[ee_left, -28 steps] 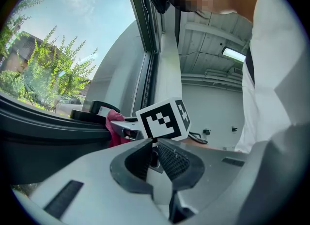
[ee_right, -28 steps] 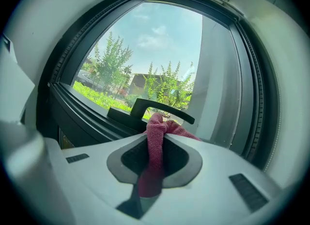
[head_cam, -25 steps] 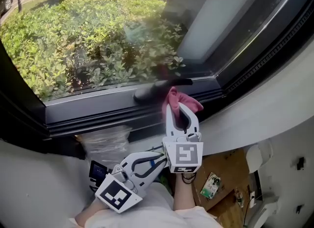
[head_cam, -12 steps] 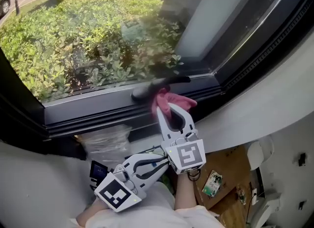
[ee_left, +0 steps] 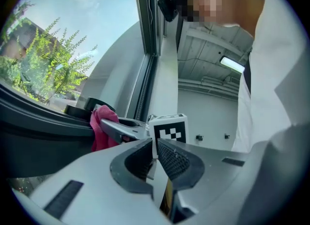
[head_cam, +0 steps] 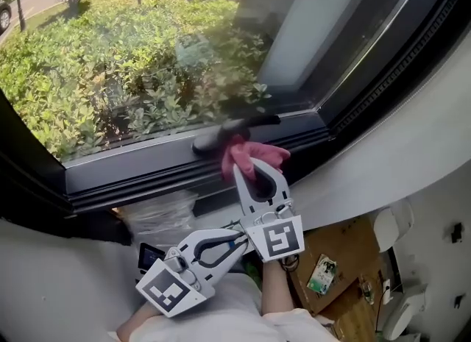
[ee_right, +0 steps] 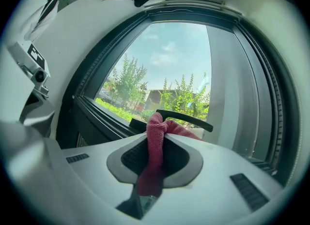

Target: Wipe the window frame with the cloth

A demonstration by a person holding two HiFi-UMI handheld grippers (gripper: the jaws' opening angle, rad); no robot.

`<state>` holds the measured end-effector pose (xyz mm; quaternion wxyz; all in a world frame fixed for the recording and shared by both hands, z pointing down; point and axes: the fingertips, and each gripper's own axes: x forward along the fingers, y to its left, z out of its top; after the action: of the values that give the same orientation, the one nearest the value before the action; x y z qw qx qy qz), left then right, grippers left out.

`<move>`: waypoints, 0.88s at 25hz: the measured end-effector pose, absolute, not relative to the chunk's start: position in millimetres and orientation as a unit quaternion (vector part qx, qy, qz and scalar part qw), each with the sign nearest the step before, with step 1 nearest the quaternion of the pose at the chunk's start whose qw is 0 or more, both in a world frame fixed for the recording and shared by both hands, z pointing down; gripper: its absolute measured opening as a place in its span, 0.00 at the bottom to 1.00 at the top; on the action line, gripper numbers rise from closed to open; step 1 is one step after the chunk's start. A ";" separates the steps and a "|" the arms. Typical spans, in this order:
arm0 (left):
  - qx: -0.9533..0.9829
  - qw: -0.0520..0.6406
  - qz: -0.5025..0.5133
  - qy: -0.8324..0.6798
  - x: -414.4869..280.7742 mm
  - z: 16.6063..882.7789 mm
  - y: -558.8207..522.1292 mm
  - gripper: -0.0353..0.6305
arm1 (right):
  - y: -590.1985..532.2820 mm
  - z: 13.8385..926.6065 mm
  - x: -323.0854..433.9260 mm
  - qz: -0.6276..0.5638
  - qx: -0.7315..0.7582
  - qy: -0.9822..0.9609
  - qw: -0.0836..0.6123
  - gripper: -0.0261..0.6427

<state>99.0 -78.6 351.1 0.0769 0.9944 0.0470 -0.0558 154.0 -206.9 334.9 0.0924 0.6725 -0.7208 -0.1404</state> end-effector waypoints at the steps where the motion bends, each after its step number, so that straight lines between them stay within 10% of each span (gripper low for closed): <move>1: 0.993 0.086 -0.068 0.041 97.4 347.7 -82.5 0.12 | -203.4 332.2 158.2 -0.142 0.681 -0.712 0.097 0.13; 22: 0.995 0.078 -0.034 0.047 106.6 353.3 -66.0 0.12 | -76.1 314.4 352.4 -0.137 0.855 -0.474 0.162 0.13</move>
<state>106.6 -66.0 353.3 0.0779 0.9953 0.0467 -0.0340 352.4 -76.1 314.4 0.1624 0.8546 -0.4739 -0.1369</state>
